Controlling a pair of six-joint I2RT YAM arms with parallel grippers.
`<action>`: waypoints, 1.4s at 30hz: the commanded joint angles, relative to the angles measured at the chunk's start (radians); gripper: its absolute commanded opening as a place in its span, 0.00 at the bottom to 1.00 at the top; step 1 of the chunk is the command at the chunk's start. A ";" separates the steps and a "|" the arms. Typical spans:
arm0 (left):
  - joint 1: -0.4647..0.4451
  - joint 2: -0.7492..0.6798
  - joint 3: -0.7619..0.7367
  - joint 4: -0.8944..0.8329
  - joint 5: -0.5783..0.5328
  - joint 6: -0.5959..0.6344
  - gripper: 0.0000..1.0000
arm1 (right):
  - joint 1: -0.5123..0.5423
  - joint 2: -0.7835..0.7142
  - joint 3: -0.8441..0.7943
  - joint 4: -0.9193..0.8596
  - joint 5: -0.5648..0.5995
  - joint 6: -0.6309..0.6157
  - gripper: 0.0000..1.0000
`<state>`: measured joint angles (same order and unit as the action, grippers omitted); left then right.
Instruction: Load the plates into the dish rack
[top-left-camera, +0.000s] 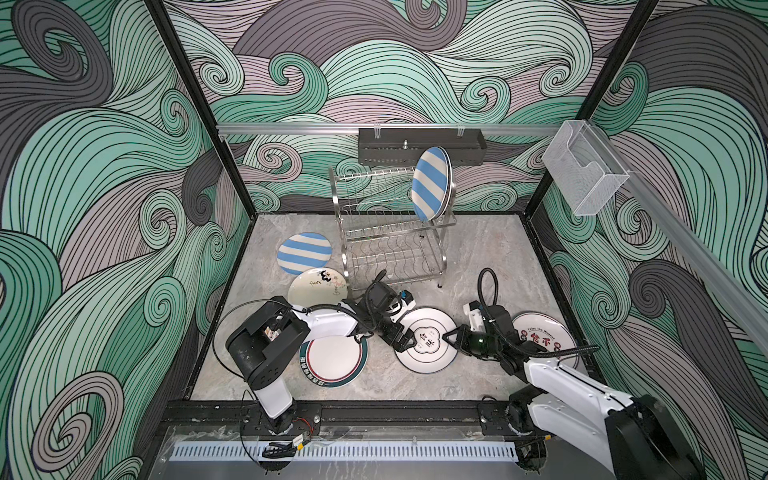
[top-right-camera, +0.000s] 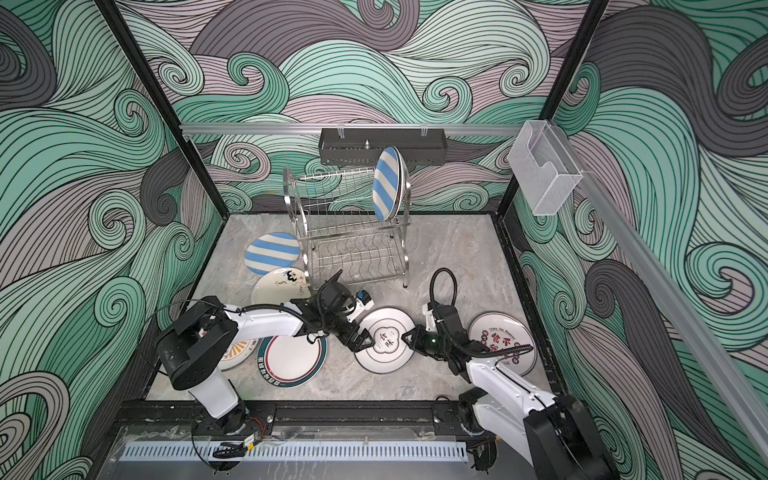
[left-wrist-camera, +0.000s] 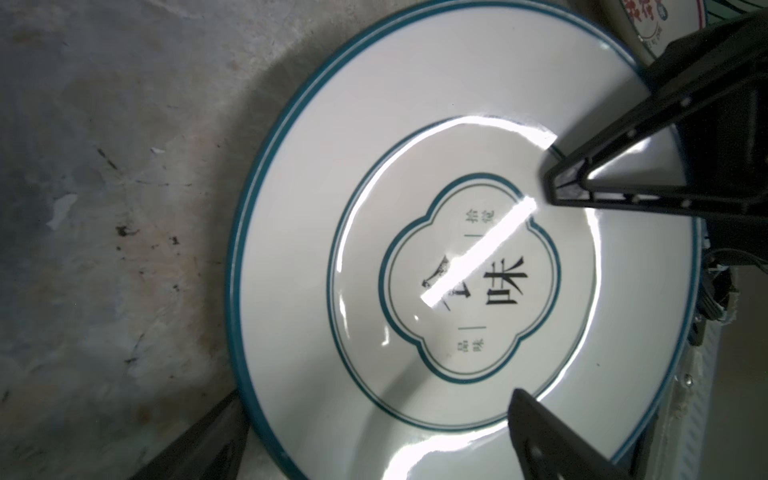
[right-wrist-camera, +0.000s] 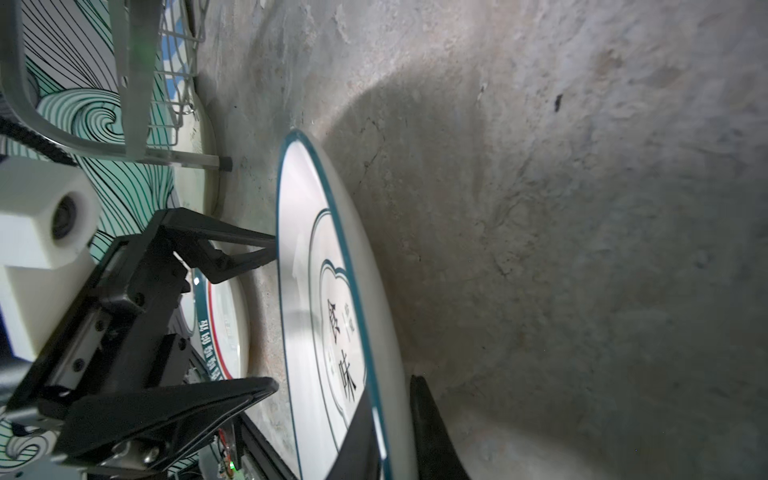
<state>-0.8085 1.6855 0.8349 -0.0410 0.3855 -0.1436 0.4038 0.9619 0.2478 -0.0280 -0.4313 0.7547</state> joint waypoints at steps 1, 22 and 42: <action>-0.003 -0.052 -0.010 0.025 -0.028 -0.016 0.99 | -0.004 -0.032 0.031 -0.099 0.051 -0.060 0.11; 0.105 -0.588 -0.315 0.152 -0.318 0.012 0.99 | -0.003 -0.108 0.515 -0.454 0.057 -0.349 0.00; 0.186 -0.598 -0.341 0.156 -0.294 -0.002 0.99 | 0.203 0.327 1.477 -0.461 0.626 -0.573 0.00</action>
<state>-0.6350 1.0664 0.4992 0.0948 0.0937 -0.1440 0.5468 1.2663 1.6264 -0.5285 -0.0944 0.2760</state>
